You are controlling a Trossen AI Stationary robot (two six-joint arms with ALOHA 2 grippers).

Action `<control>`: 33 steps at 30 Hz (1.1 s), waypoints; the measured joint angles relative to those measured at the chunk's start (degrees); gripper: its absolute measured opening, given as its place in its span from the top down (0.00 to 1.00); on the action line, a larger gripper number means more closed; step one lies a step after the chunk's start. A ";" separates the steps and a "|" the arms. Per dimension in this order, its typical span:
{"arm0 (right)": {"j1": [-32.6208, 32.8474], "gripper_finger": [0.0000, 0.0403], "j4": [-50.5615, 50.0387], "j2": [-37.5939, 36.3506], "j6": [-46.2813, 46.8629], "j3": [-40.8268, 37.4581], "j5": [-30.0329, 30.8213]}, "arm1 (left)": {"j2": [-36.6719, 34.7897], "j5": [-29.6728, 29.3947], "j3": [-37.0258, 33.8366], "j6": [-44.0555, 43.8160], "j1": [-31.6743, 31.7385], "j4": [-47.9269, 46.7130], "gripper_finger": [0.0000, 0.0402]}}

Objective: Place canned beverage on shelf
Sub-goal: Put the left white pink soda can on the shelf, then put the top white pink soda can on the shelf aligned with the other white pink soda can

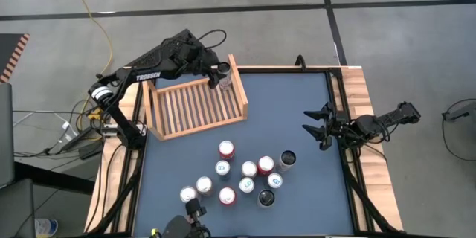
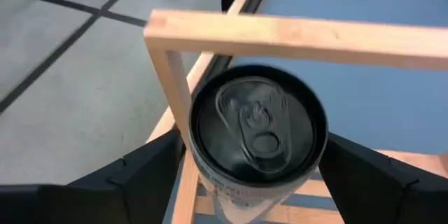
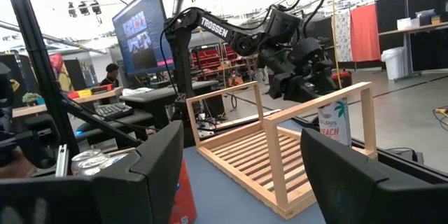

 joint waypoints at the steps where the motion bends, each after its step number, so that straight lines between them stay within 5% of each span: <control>1: 0.00 0.32 0.01 0.01 0.00 0.00 0.00 | 0.00 0.00 -0.01 0.00 0.00 -0.09 0.20; 20: 0.00 0.32 -0.01 0.01 -0.48 -0.01 0.00 | -0.51 -0.51 0.03 2.79 0.00 -3.27 0.17; 33: -0.02 0.32 -0.03 0.00 -0.50 -0.02 -0.02 | -10.14 -2.00 0.05 4.03 -1.27 -13.01 0.17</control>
